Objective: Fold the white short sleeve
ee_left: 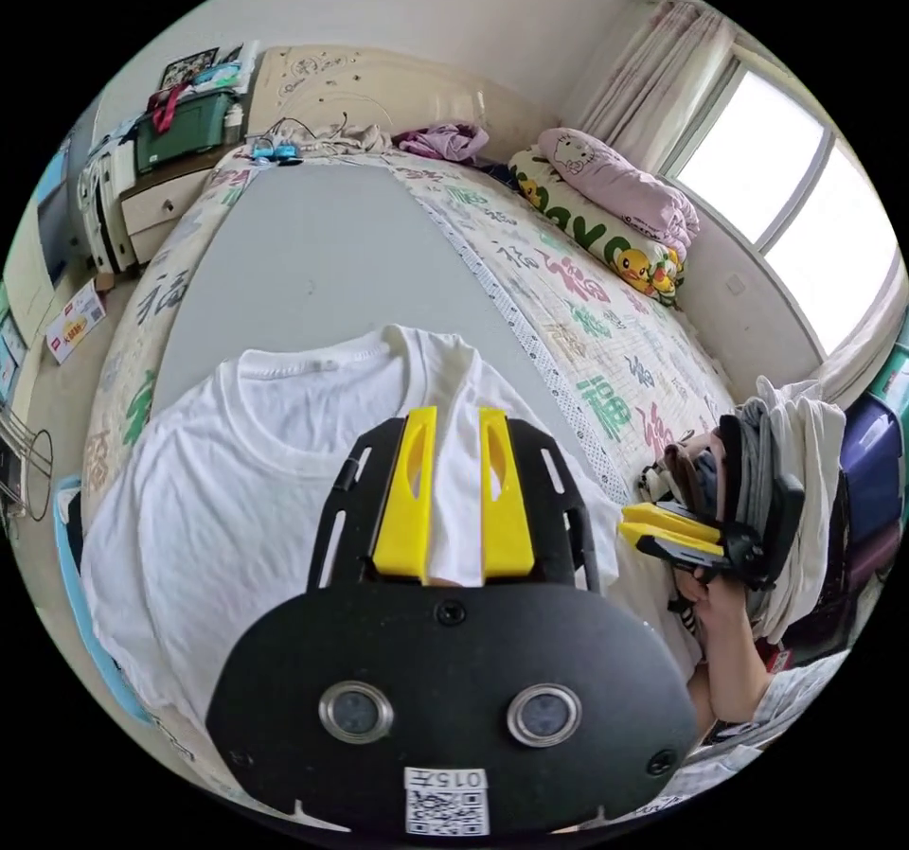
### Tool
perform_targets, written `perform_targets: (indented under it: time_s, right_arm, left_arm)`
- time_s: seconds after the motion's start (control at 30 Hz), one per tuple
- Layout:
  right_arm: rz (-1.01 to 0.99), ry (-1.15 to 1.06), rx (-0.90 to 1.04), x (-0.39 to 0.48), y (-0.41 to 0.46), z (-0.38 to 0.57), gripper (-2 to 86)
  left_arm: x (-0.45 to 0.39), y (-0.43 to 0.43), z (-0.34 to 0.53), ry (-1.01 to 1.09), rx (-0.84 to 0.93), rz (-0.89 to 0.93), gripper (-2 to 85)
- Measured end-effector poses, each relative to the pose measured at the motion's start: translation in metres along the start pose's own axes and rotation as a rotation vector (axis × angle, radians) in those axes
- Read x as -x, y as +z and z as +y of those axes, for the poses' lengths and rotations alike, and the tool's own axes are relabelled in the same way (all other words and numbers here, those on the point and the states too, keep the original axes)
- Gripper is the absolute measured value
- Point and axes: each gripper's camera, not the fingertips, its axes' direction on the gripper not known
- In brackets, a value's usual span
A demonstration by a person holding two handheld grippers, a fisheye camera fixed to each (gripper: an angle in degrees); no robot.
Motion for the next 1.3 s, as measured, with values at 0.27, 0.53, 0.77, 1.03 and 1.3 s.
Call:
perform_targets:
  time_s: [0.27,0.53,0.77,1.03,1.3]
  right_arm:
    - [-0.010,-0.056,0.004,0.006,0.011,0.002,7.9]
    - [0.059,-0.009,-0.029,0.007,0.011,0.007,1.8]
    - [0.073,0.008,-0.082,0.012,-0.001,0.013,7.3]
    - [-0.102,-0.194,-0.110,0.059,-0.003,0.020,7.8]
    - [0.115,-0.237,0.042,0.083,0.035,0.023,5.5]
  left_arm:
    - [-0.020,0.062,-0.053,0.056,0.128,-0.100,4.4]
    - [0.006,0.059,-0.068,-0.119,0.027,0.116,3.0]
    - [0.020,0.031,-0.042,-0.075,0.009,0.131,13.6]
    - [-0.001,-0.009,0.066,0.020,0.031,0.122,13.4]
    - [-0.019,-0.012,0.106,0.036,0.018,-0.108,10.2]
